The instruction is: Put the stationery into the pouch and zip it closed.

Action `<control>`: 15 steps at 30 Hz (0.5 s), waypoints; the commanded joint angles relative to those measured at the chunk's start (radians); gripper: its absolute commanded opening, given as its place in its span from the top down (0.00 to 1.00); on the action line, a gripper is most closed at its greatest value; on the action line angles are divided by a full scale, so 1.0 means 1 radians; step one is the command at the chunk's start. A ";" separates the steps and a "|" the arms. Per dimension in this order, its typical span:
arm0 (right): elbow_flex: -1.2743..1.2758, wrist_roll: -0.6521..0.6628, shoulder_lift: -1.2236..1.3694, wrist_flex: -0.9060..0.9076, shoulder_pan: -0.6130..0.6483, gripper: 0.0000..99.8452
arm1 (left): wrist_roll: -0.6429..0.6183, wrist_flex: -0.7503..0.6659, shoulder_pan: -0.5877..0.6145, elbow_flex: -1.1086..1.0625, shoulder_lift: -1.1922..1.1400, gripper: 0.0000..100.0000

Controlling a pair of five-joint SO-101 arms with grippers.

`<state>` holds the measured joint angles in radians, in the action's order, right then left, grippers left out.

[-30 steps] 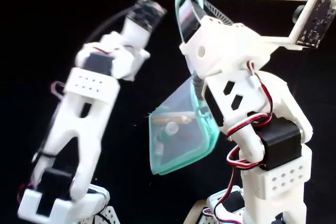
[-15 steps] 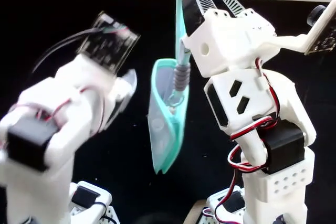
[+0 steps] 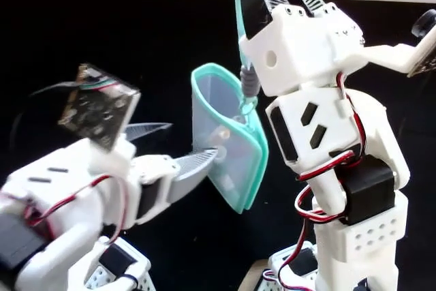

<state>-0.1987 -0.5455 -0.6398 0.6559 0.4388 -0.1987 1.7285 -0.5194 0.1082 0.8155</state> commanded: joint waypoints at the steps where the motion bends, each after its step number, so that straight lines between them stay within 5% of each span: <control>1: -0.036 -0.058 0.018 -0.028 -0.044 0.99 | -0.038 -0.060 -0.050 0.002 -0.056 0.74; 8: -0.036 -0.057 0.045 -0.028 -0.058 0.99 | -0.043 -0.120 -0.214 0.010 -0.162 0.74; 15: -0.036 -0.060 0.047 -0.027 -0.088 0.99 | -0.100 -0.221 -0.236 0.010 -0.242 0.74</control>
<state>-0.2002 -0.5915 -0.5938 0.6529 0.3606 -0.2800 1.5474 -0.7419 0.1020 0.5915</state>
